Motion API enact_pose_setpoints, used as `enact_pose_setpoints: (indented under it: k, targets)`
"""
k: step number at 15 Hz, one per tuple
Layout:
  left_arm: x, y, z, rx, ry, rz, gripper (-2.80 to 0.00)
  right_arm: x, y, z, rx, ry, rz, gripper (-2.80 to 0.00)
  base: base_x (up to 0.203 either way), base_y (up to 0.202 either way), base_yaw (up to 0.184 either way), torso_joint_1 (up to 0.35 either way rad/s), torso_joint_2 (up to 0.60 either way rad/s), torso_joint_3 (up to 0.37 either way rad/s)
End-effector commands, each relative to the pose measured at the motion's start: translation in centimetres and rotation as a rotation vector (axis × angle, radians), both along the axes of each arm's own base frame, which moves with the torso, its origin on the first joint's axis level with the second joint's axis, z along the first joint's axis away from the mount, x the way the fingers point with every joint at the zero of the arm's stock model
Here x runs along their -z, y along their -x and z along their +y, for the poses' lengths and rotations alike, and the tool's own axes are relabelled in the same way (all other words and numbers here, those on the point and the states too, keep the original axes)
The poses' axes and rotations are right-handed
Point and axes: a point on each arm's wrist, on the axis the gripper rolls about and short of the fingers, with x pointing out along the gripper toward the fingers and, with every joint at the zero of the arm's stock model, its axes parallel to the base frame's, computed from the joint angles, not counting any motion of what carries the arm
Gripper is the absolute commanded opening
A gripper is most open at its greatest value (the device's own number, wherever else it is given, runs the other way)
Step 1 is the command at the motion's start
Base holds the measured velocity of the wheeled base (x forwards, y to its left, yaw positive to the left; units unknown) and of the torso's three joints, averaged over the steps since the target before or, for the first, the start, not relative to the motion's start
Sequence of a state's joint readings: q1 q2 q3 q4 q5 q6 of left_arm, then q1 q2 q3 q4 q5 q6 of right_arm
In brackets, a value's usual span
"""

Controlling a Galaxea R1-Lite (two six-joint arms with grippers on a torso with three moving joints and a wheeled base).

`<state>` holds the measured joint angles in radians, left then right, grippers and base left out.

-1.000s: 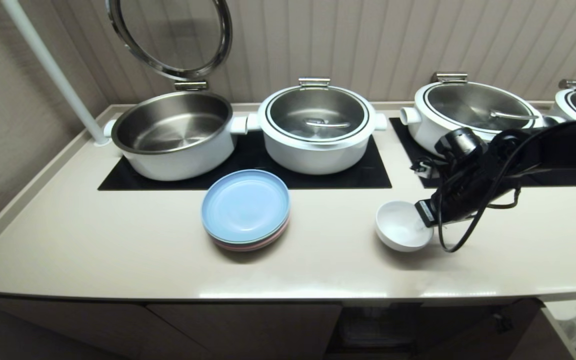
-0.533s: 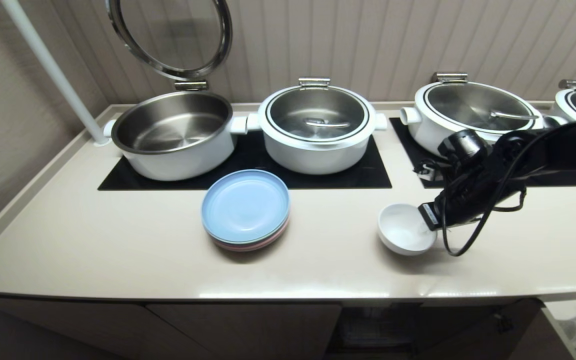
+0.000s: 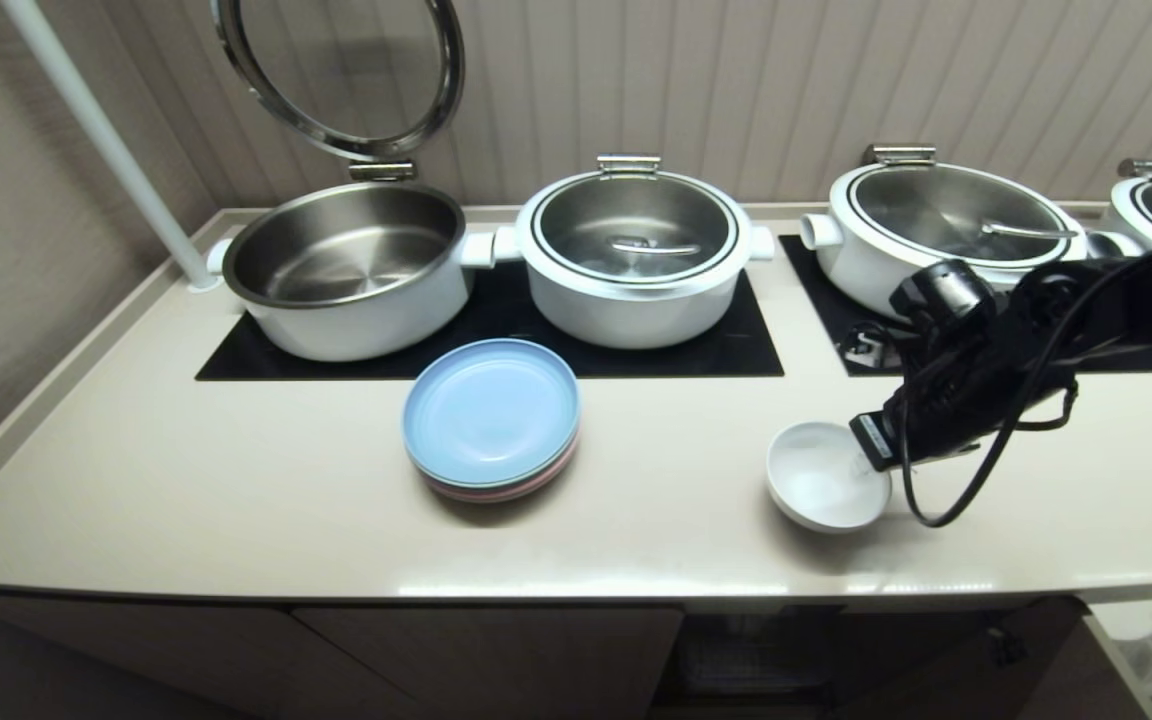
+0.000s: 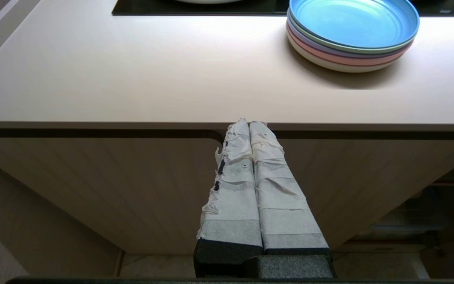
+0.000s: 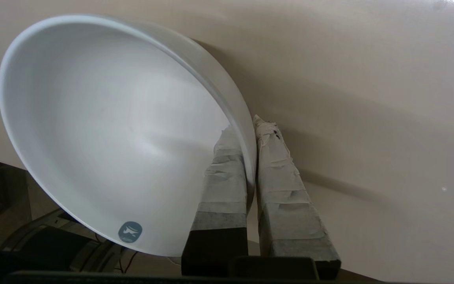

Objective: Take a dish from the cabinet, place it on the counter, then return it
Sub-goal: Pick up the bowl from the table

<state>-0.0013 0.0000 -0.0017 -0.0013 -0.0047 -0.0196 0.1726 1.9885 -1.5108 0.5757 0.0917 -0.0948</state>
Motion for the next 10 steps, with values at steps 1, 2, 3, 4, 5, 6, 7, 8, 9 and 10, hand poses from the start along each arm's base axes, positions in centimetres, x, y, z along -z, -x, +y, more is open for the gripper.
enact_pose_setpoints:
  k: [1,2,3,4,5,6,7,8,9,10]
  targets:
    - [0.0,0.0,0.0,0.000,0.000,0.000,-2.80,-0.5,0.7,-0.1,-0.003,-0.007,-0.022,-2.80,0.000,0.000,0.000,0.000,0.00,0.000]
    - [0.0,0.0,0.0,-0.001,0.000,0.000,-2.80,-0.5,1.0,-0.1,-0.003,-0.007,-0.025,-2.80,0.000,0.000,0.000,0.000,0.00,0.000]
    - [0.0,0.0,0.0,-0.001,0.000,0.000,-2.80,-0.6,1.3,-0.1,-0.005,-0.007,-0.024,-2.80,0.000,0.000,0.000,0.000,0.00,0.000]
    - [0.0,0.0,0.0,0.000,0.000,0.000,-2.80,-0.6,1.5,-0.1,-0.006,-0.007,-0.022,-2.80,0.000,0.000,0.000,0.000,0.00,0.000]
    - [0.0,0.0,0.0,-0.001,0.000,0.000,-2.80,-0.6,1.8,-0.1,-0.006,-0.007,-0.020,-2.80,0.000,0.000,0.000,0.000,0.00,0.000]
    - [0.0,0.0,0.0,-0.001,0.000,0.000,-2.80,-0.7,1.9,-0.1,0.000,-0.012,-0.019,-2.80,0.000,0.000,0.000,0.000,0.00,0.000]
    - [0.0,0.0,0.0,0.000,0.000,0.000,-2.80,-0.8,2.1,0.0,0.013,-0.020,-0.016,-2.80,0.000,0.000,0.000,0.000,0.00,0.000]
    - [0.0,0.0,0.0,-0.001,0.000,0.000,-2.80,-0.9,2.4,0.1,0.025,-0.030,-0.015,-2.80,0.000,0.000,0.000,0.000,0.00,0.000]
    - [0.0,0.0,0.0,0.000,0.000,0.000,-2.80,-0.9,2.4,0.1,0.036,-0.037,-0.012,-2.80,0.000,0.000,0.000,0.000,0.00,0.000]
    - [0.0,0.0,0.0,-0.001,0.000,0.000,-2.80,-1.0,2.6,0.2,0.038,-0.040,-0.012,-2.80,0.000,0.000,0.000,0.000,0.00,0.000]
